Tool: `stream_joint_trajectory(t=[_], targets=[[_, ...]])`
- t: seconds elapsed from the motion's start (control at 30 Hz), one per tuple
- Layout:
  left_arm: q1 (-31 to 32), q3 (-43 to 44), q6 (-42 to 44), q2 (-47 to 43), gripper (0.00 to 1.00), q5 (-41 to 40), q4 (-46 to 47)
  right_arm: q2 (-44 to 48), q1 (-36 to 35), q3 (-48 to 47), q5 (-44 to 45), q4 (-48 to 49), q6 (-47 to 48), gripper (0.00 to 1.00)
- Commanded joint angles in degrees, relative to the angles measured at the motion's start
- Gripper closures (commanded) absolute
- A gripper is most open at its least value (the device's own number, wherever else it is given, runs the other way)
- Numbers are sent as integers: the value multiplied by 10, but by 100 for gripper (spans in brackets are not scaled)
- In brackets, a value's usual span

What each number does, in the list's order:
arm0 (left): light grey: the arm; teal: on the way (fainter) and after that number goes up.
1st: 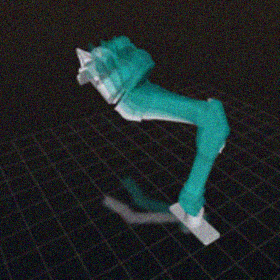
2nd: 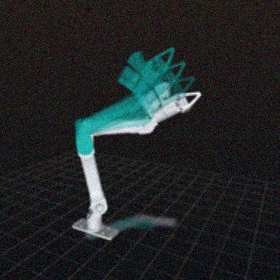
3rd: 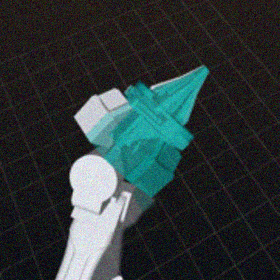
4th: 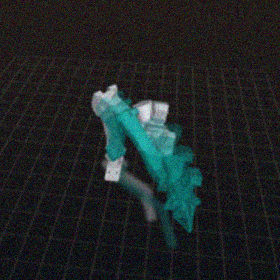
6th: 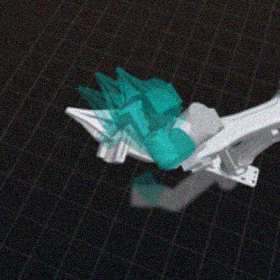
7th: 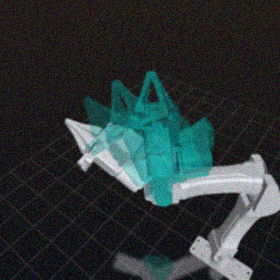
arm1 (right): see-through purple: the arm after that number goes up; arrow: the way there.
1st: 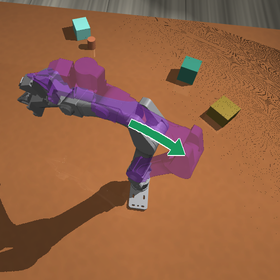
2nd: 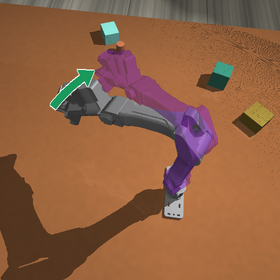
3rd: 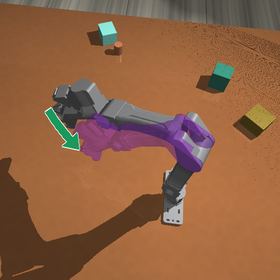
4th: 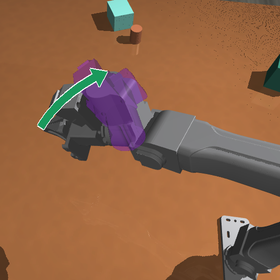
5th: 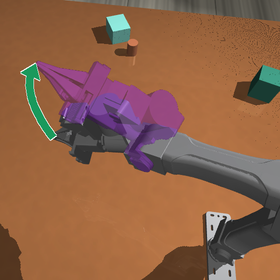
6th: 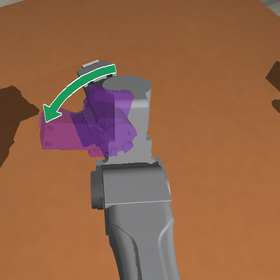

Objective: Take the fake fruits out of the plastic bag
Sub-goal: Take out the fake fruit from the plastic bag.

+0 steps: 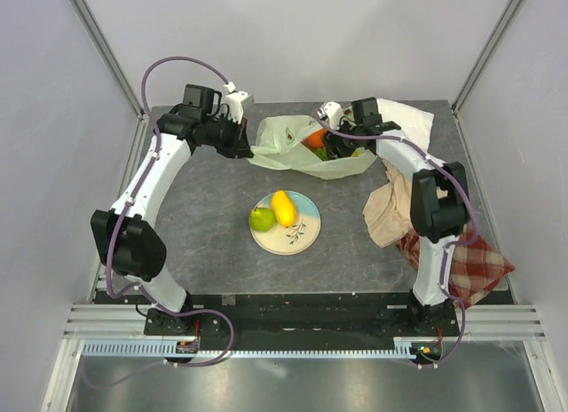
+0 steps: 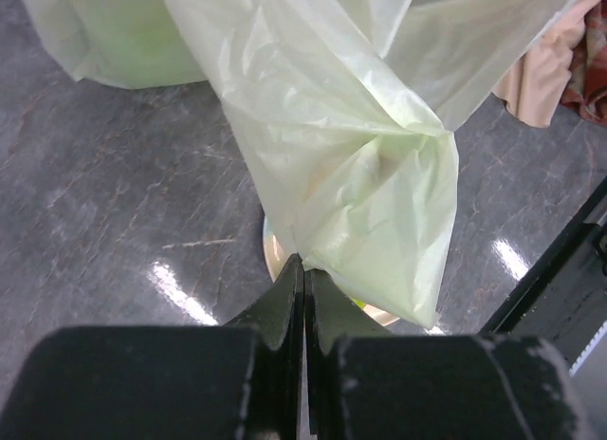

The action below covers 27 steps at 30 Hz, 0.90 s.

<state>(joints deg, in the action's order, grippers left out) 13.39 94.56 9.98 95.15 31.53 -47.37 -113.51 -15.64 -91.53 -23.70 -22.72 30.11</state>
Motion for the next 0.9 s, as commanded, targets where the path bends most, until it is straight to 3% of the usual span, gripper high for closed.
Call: stream_joint_trajectory(t=[0.0,0.07,0.37,0.5,0.6,0.73,0.77,0.87], targets=[[22,11,-1,12,98,8,3,-84,-7,-71,-2,11,6,37],[29,4,-4,12,99,7,11,-107,-9,-73,20,51,-11,27],[38,21,4,31,99,-10,17,-147,-22,-75,59,130,-45,13],[39,23,4,39,99,-12,16,-171,-33,-88,80,146,-55,11],[41,23,4,41,98,-15,16,-199,-45,-113,153,172,-63,12],[44,23,7,43,98,-23,17,-231,-44,-147,175,173,-72,29],[44,25,7,43,98,-25,16,-232,-45,-148,174,172,-68,42],[45,25,7,44,98,-32,17,-221,-42,-150,170,169,-65,61]])
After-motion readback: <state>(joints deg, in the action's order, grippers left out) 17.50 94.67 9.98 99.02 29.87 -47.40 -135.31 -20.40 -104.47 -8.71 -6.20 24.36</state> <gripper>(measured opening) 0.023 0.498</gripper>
